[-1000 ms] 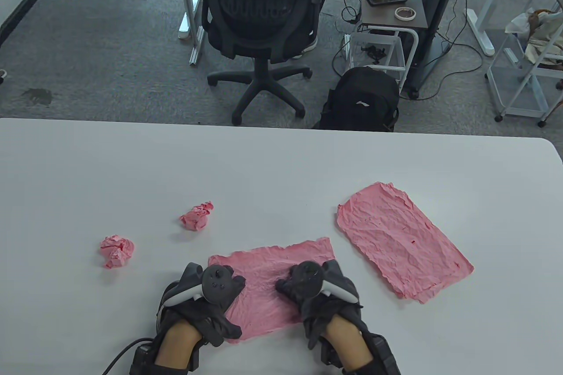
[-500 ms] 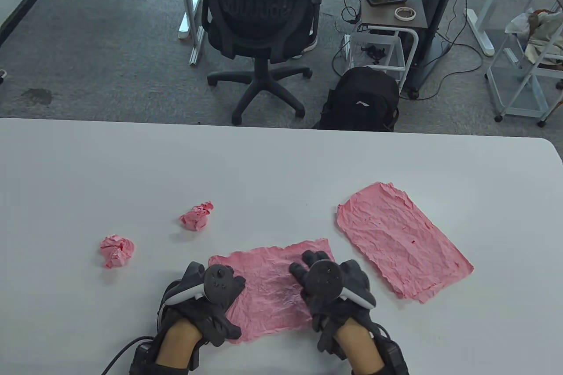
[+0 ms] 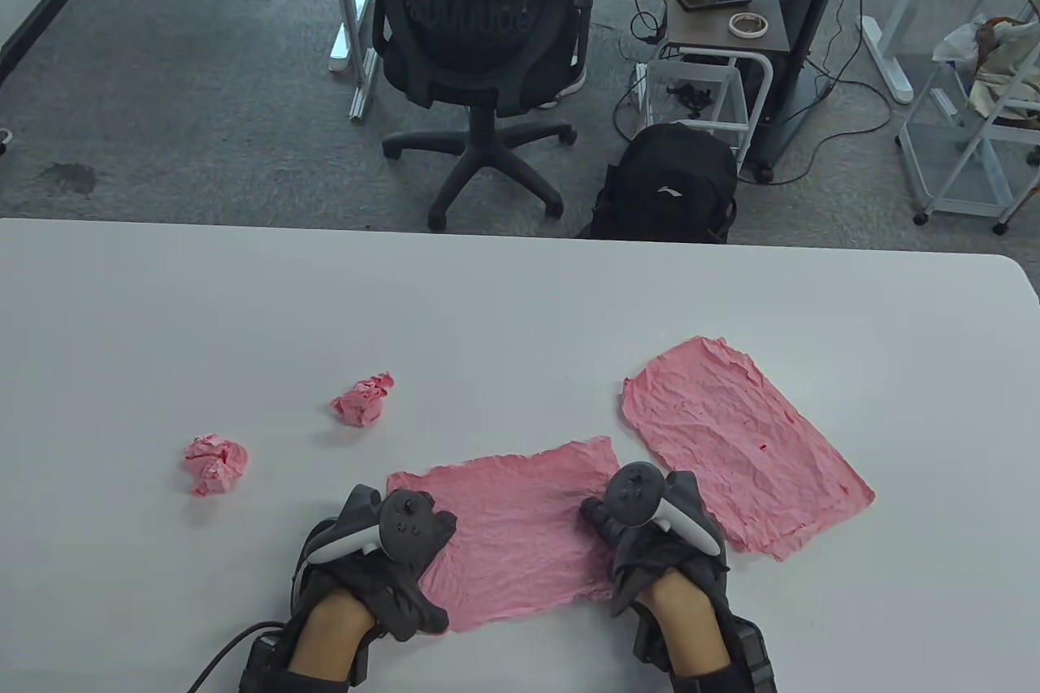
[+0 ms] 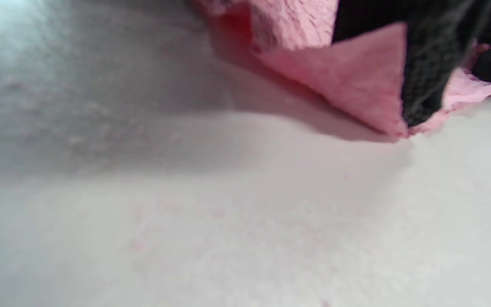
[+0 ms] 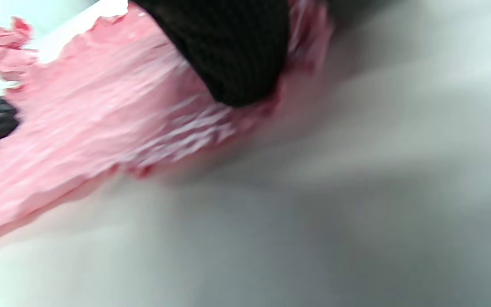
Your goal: Flatten crumpled papers and stack
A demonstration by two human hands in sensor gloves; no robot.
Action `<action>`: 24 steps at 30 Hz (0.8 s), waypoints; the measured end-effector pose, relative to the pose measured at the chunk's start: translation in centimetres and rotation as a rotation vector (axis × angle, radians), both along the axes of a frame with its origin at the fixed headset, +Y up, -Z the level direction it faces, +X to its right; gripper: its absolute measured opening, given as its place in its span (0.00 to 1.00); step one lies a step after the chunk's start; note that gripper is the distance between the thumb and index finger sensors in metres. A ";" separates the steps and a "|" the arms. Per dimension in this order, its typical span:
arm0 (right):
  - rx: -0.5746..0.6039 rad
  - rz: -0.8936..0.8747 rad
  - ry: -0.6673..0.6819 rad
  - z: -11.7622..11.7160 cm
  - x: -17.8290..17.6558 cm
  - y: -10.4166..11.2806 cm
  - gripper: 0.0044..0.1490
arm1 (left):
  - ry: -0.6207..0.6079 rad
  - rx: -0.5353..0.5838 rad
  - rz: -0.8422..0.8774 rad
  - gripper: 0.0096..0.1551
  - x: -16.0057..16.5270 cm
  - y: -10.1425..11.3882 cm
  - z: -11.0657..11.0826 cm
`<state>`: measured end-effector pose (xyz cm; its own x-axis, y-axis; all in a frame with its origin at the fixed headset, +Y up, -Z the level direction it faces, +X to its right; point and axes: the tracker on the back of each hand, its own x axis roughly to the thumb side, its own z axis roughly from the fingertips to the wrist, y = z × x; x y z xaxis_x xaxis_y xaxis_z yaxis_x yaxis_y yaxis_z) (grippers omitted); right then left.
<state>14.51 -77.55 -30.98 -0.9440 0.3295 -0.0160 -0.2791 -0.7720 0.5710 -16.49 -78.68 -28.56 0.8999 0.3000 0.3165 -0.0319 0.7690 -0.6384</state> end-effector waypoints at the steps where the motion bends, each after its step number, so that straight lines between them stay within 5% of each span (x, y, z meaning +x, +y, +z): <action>1: 0.058 0.006 0.012 0.0 0.1 0.4 0.48 | -0.004 -0.003 0.006 0.69 0.0 0.0 0.0; 6: 0.456 -0.023 -0.128 -0.1 0.0 2.7 0.36 | 0.001 -0.014 0.073 0.64 -0.6 0.5 -0.2; 9: 0.412 0.201 -0.188 0.1 -0.4 2.3 0.33 | 0.006 0.000 0.107 0.60 -0.9 0.9 -0.1; 15: 0.462 0.385 -0.095 -0.3 -2.2 1.2 0.31 | 0.002 0.009 0.095 0.60 -0.9 0.9 0.0; 20: 0.550 0.138 -0.100 -0.1 -1.8 1.3 0.24 | 0.007 0.010 0.096 0.59 -0.9 0.8 0.0; 24: 0.547 -0.363 -0.257 -0.1 0.0 1.3 0.26 | 0.008 0.008 0.093 0.59 -0.8 0.7 -0.1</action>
<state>14.53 -76.21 -31.10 -0.7614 0.6474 0.0337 -0.6475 -0.7620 0.0089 -17.25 -78.01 -28.71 0.8708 0.3800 0.3121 -0.1084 0.7675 -0.6319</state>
